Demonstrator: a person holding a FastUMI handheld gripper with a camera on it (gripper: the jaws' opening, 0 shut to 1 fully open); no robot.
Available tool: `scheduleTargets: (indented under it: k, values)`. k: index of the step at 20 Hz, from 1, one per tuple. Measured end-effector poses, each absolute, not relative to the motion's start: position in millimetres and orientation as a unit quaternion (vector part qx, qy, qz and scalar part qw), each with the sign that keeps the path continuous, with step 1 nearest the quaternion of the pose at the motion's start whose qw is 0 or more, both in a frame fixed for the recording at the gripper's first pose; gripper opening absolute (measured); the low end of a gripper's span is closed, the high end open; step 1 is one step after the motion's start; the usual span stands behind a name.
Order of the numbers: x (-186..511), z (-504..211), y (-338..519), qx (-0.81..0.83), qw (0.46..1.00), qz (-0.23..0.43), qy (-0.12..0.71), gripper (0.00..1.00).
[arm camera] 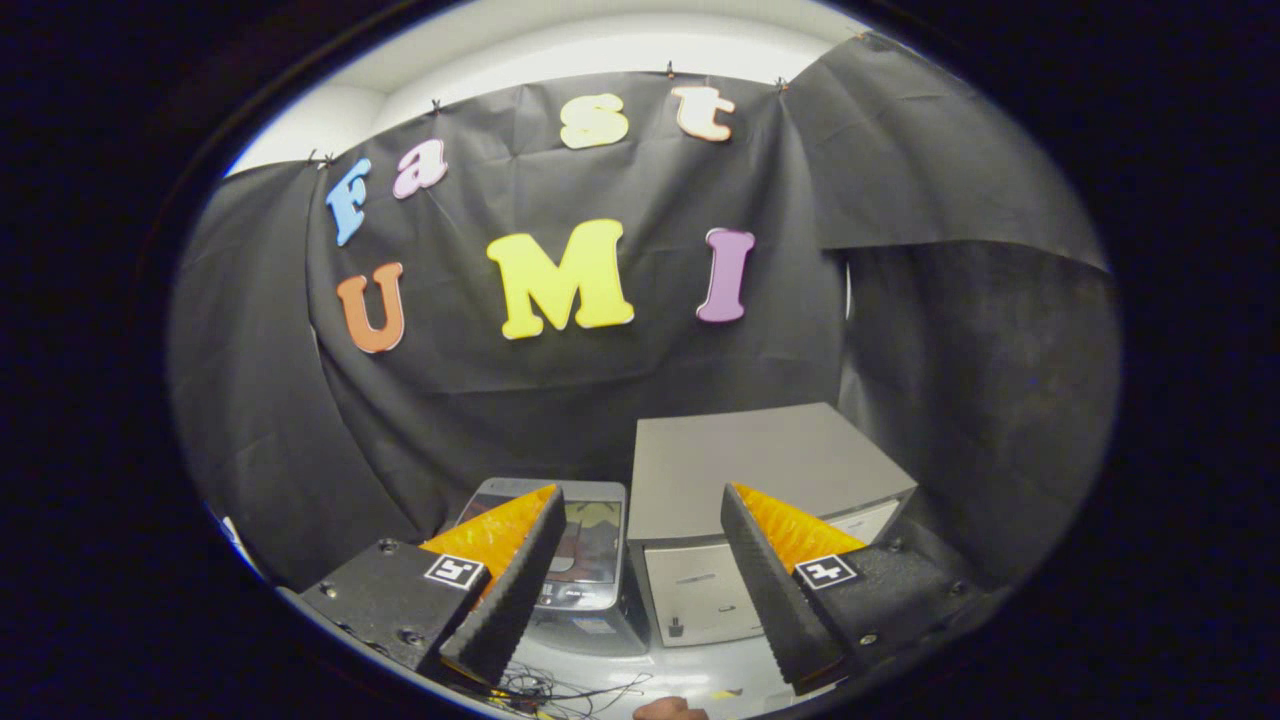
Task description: Put the clothes into the washing machine and then close the washing machine lid.
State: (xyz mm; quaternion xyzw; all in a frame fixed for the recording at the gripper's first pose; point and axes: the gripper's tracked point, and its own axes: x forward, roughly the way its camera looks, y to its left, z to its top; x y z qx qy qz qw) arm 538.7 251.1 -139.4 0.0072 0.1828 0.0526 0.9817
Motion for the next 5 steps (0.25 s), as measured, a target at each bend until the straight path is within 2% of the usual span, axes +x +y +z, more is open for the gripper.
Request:
scheduleTargets:
  k: [5]
  values:
    - [539, -126, 248, -0.006, 0.988, 0.060, 0.142, 0.98]
